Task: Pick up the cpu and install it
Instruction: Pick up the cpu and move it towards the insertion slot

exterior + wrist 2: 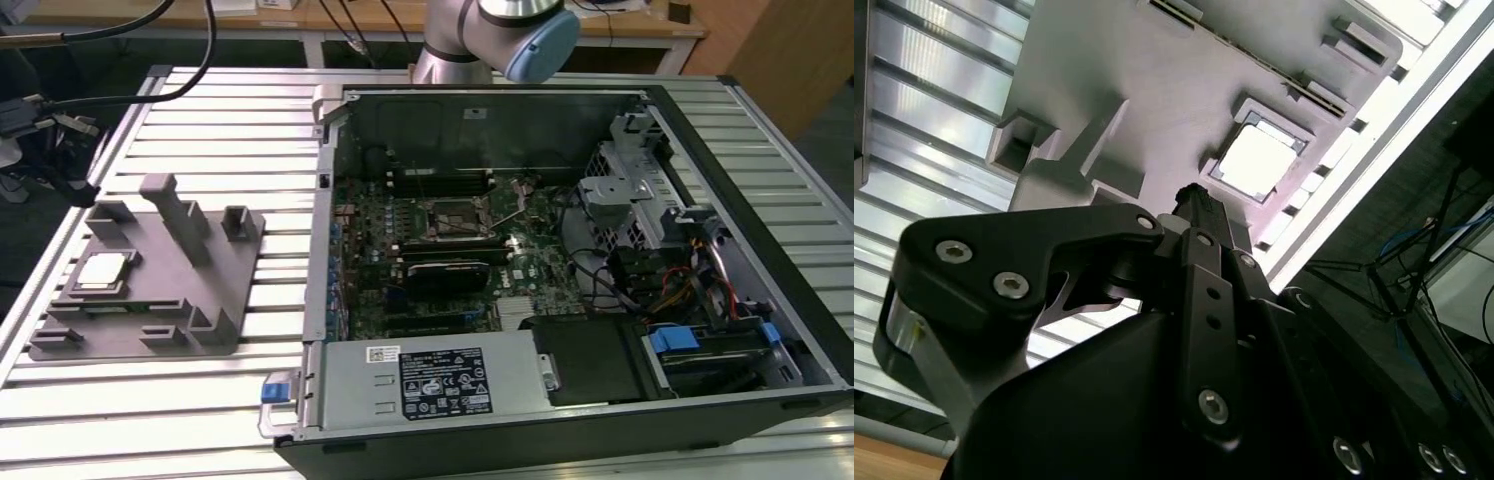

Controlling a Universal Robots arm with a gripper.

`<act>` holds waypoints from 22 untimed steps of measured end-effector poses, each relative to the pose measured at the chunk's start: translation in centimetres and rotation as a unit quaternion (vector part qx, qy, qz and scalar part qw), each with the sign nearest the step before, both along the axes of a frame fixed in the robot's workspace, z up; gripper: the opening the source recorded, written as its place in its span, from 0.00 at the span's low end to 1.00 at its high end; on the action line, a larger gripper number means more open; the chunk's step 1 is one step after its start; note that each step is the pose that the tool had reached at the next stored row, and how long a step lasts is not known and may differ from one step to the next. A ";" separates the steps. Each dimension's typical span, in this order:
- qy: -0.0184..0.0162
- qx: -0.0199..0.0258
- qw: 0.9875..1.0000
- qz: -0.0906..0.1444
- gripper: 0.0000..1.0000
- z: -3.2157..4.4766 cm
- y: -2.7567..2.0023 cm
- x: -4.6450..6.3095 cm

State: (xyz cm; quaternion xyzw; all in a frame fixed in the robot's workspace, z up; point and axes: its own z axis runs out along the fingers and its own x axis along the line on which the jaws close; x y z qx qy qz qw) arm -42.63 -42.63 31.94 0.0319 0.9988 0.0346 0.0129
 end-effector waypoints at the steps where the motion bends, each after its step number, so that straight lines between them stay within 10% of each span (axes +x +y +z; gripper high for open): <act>1: 0.000 0.000 1.000 0.000 0.11 -0.01 0.00 0.0; 22: 0.000 0.000 1.000 0.000 0.11 -0.40 0.00 -0.9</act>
